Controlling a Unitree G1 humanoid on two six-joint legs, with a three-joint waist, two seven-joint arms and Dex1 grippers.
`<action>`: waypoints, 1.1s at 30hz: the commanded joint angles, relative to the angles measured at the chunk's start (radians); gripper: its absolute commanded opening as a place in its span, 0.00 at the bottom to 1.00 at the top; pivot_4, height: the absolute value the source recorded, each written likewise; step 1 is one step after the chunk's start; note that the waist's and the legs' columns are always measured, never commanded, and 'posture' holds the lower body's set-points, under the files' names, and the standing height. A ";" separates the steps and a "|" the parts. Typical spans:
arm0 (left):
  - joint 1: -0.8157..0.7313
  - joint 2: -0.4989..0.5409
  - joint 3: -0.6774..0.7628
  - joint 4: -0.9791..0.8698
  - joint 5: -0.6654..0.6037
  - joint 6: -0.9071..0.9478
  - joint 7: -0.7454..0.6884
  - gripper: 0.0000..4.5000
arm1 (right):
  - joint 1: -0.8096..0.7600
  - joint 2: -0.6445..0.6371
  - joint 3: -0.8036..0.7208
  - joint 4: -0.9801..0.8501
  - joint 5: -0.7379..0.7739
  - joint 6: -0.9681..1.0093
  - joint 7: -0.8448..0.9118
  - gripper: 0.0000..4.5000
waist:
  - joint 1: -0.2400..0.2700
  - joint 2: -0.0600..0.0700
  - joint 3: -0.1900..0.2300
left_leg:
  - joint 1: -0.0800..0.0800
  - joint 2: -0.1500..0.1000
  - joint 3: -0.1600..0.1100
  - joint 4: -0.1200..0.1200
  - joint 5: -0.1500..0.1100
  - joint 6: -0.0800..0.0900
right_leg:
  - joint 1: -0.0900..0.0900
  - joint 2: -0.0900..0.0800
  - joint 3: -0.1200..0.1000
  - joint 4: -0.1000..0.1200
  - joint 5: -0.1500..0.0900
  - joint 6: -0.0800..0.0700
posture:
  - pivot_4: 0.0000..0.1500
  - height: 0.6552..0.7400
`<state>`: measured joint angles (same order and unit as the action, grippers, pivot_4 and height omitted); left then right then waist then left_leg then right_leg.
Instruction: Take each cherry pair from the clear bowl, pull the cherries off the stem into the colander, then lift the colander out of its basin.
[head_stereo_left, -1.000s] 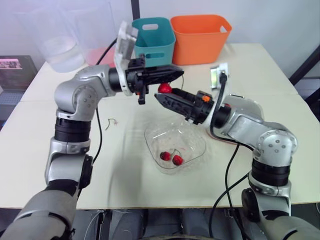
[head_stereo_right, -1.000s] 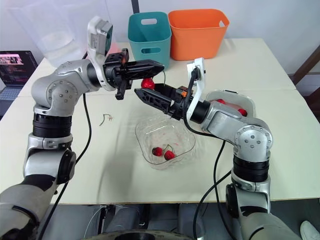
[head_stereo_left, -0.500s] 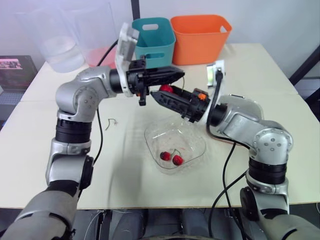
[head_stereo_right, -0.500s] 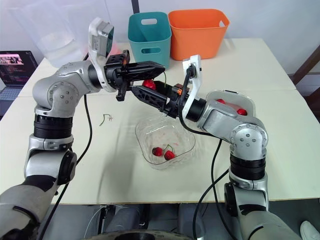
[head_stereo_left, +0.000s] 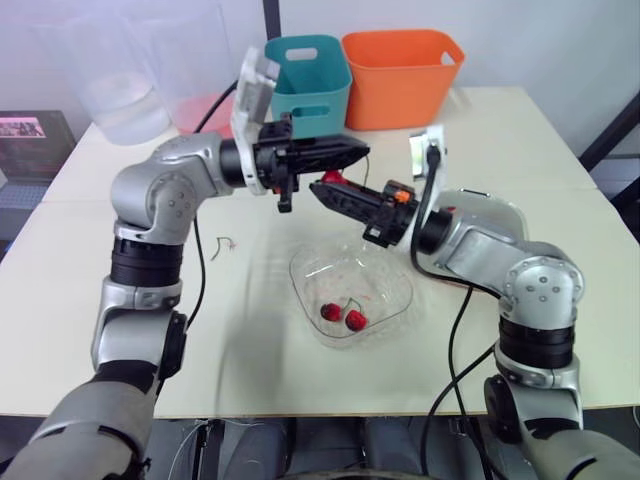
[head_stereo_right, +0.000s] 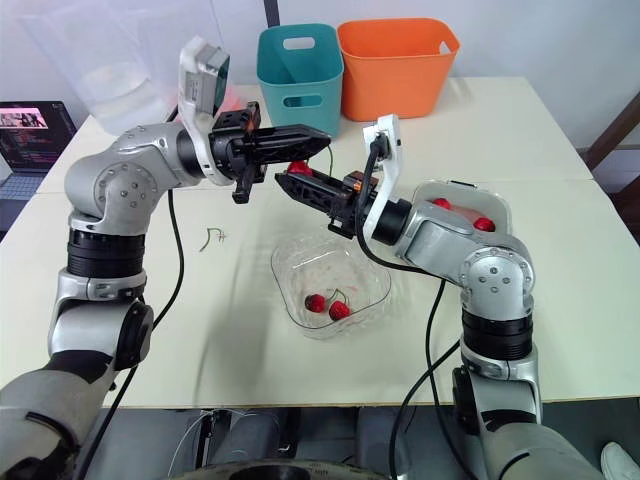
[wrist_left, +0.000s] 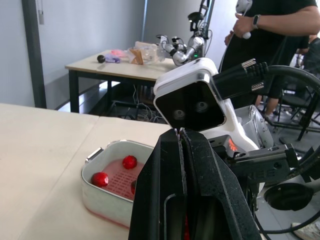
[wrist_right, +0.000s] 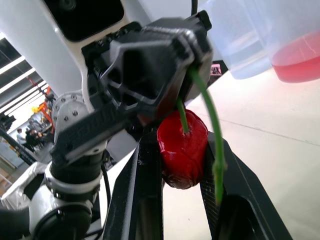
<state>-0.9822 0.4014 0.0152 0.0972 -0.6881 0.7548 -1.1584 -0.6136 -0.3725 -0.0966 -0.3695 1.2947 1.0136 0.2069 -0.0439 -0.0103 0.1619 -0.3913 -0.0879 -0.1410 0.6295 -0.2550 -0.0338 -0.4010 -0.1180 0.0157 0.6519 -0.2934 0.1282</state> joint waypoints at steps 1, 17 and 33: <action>-0.050 0.009 0.024 -0.003 -0.010 -0.030 -0.004 0.00 | 0.043 -0.032 0.037 -0.048 -0.039 0.004 0.049 0.18 | 0.000 0.000 0.000 | 0.000 0.000 0.000 0.000 0.000 0.000 | 0.000 0.000 0.000 0.000 0.000 0.000 | 1.00 1.00; -0.053 0.005 0.017 0.014 -0.005 -0.055 -0.001 0.00 | 0.109 -0.098 0.061 -0.098 -0.127 -0.011 0.139 0.18 | 0.001 0.000 0.000 | 0.000 0.000 0.000 0.000 0.000 0.000 | 0.000 0.000 0.000 0.000 0.000 0.000 | 1.00 1.00; 0.030 0.039 -0.030 0.045 0.082 -0.142 -0.034 0.00 | 0.322 -0.612 -0.138 0.163 -0.552 -0.251 0.462 0.18 | 0.022 -0.001 0.000 | 0.001 -0.001 0.003 0.001 -0.001 0.002 | 0.003 0.001 0.000 -0.002 0.000 0.000 | 1.00 1.00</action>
<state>-0.9461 0.4362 -0.0216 0.1501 -0.6168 0.6395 -1.1865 -0.2780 -0.9781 -0.2339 -0.2185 0.7902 0.8141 0.6450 -0.0220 -0.0109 0.1619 -0.3904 -0.0893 -0.1375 0.6307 -0.2562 -0.0317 -0.3984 -0.1175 0.0155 0.6502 -0.2934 0.1284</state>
